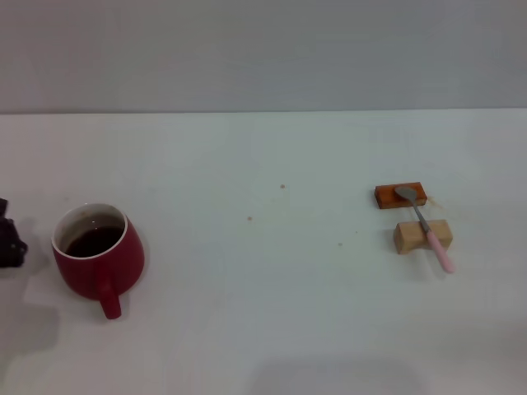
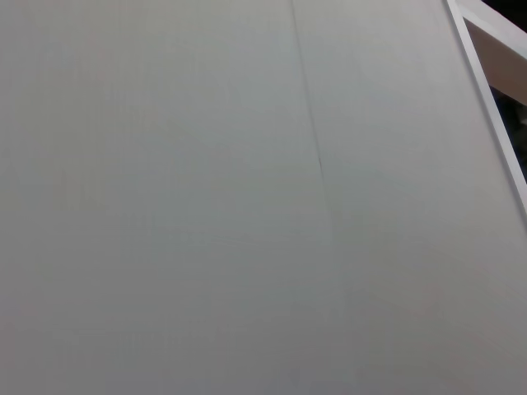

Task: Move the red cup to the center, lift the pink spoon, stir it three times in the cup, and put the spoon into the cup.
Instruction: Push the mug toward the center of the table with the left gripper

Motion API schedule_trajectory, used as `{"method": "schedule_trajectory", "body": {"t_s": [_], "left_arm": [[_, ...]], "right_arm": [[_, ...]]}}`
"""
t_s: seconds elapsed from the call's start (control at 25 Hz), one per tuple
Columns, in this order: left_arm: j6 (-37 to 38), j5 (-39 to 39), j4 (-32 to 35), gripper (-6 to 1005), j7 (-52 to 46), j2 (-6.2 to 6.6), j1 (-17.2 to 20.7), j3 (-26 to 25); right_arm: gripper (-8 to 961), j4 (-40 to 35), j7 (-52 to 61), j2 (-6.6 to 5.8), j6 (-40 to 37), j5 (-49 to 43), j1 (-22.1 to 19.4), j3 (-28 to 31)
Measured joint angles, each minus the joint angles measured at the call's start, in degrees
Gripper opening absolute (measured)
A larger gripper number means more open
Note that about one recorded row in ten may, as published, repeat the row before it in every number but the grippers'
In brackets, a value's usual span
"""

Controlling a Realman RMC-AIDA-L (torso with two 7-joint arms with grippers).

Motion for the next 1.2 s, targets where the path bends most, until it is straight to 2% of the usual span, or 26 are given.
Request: {"method": "schedule_trajectory", "body": {"t_s": [0.2,0.6,1.2], "left_arm": [[1.28,-0.03,-0.23,23,1.73,-0.14,0.39,4.16],[1.39,-0.08,-0.84,34,3.29,-0.13,-0.24,8.71],[0.59,0.59,-6.36,52,4.89,-0.29,-1.97,17.65]], "right_arm": [[782,0.00,0.00,-0.01,0.00,0.00,0.04,0.00],[782,0.00,0.00,-0.31,0.02,0.00,0.01,0.01],[783,0.00,-0.01,-0.59,0.07,0.00,0.01,0.01]]}}
